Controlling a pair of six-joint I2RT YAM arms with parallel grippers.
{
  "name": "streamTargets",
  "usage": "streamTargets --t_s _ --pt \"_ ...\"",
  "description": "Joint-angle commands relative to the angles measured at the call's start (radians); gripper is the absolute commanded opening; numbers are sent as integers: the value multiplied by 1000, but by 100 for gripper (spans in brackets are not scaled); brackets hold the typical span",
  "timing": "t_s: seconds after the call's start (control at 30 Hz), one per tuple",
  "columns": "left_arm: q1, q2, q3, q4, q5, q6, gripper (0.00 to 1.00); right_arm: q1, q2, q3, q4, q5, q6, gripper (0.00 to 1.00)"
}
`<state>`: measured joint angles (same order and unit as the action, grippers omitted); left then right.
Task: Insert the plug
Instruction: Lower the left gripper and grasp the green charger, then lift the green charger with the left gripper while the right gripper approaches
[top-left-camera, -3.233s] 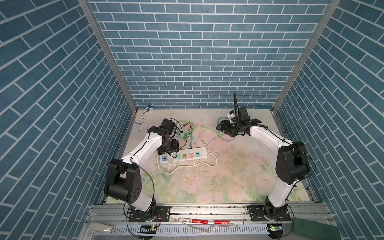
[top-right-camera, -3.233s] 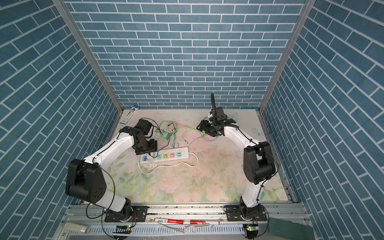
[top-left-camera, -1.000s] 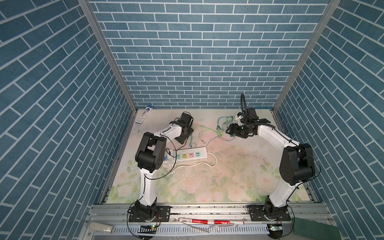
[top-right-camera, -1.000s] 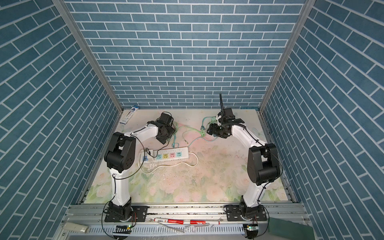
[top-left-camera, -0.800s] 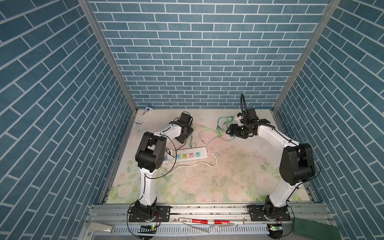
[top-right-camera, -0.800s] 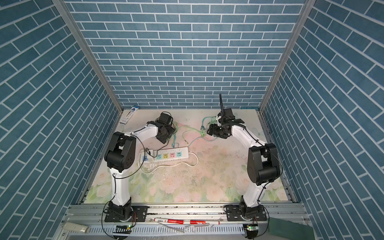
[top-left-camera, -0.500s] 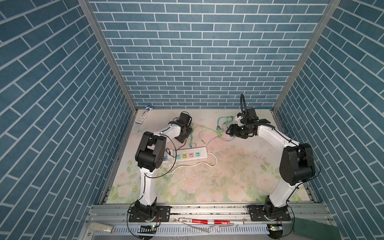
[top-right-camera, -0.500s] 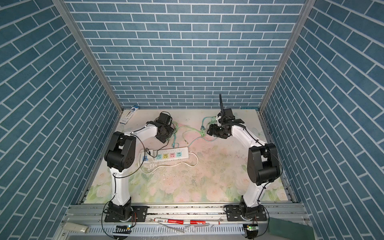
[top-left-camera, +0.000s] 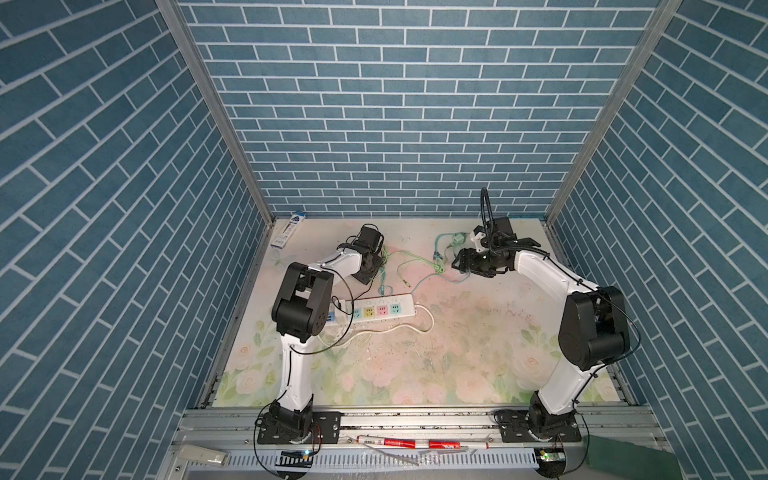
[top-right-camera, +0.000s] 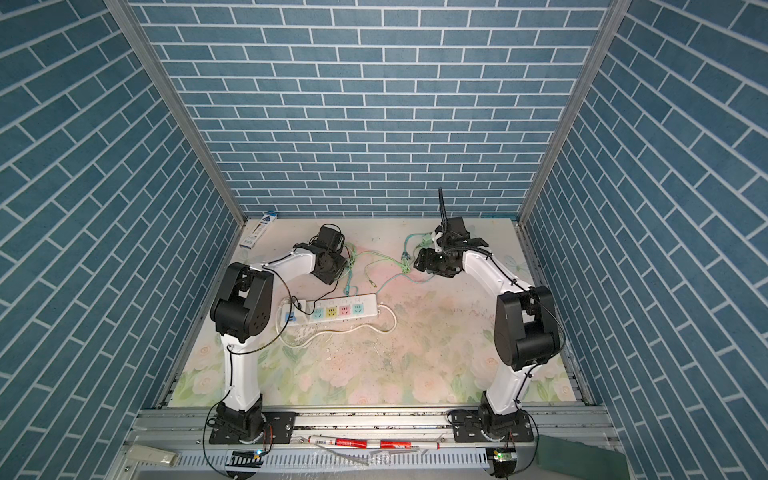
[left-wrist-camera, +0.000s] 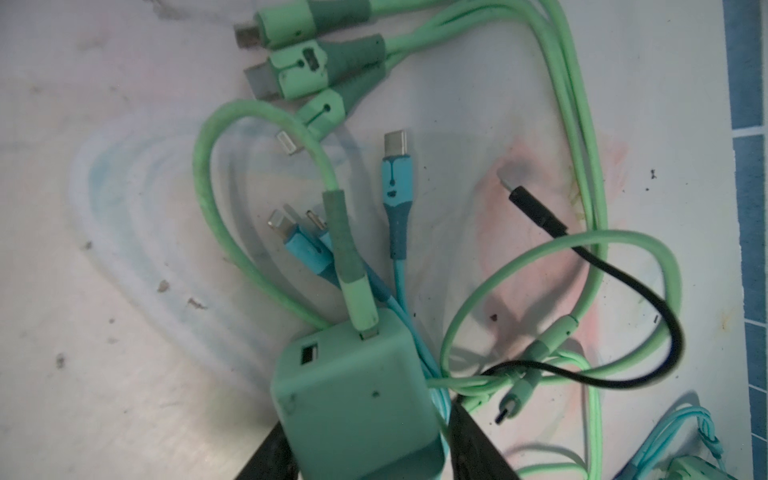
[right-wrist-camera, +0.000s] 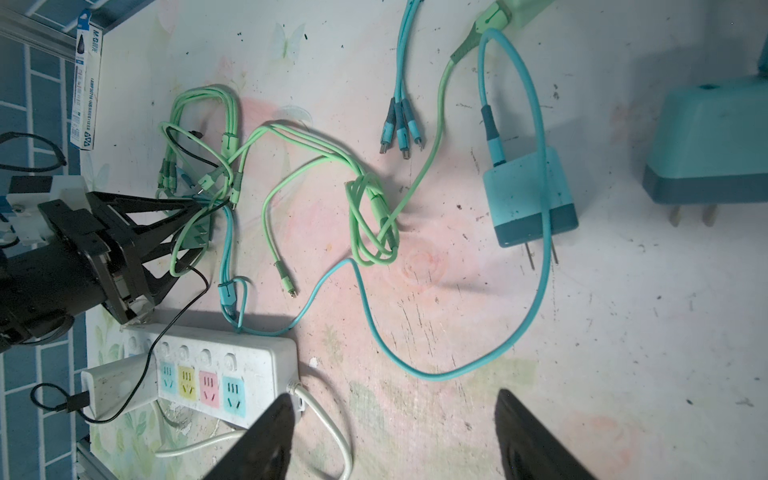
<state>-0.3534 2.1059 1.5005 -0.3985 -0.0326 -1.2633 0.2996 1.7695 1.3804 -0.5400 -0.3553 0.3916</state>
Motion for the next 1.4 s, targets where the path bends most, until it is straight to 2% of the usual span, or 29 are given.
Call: streamTargets --t_s 0.0,0.23,0.6,0.7,0.87,0.97,1.13,1.37 --pt "8 28 -14 12 6 4 51 -5 15 -24 -21 -4 -37 76" --pt "10 1 -25 10 14 53 39 -4 16 -21 -23 -1 -38 75" --pt "7 -153 34 -176 16 307 39 -11 22 28 -60 17 -71 75" --pt "7 -194 84 -267 -24 389 39 -15 18 40 -67 22 -74 75" --pt "5 -265 101 -252 -30 520 40 -22 6 49 -66 0 -68 75" --pt "4 -279 99 -173 35 618 41 -35 -12 59 -72 -28 -62 75" --pt "-28 -275 56 66 235 816 43 -71 -68 66 -63 -104 -31 75" --pt "-69 -238 74 189 388 1030 43 -91 -115 83 -35 -252 27 75"
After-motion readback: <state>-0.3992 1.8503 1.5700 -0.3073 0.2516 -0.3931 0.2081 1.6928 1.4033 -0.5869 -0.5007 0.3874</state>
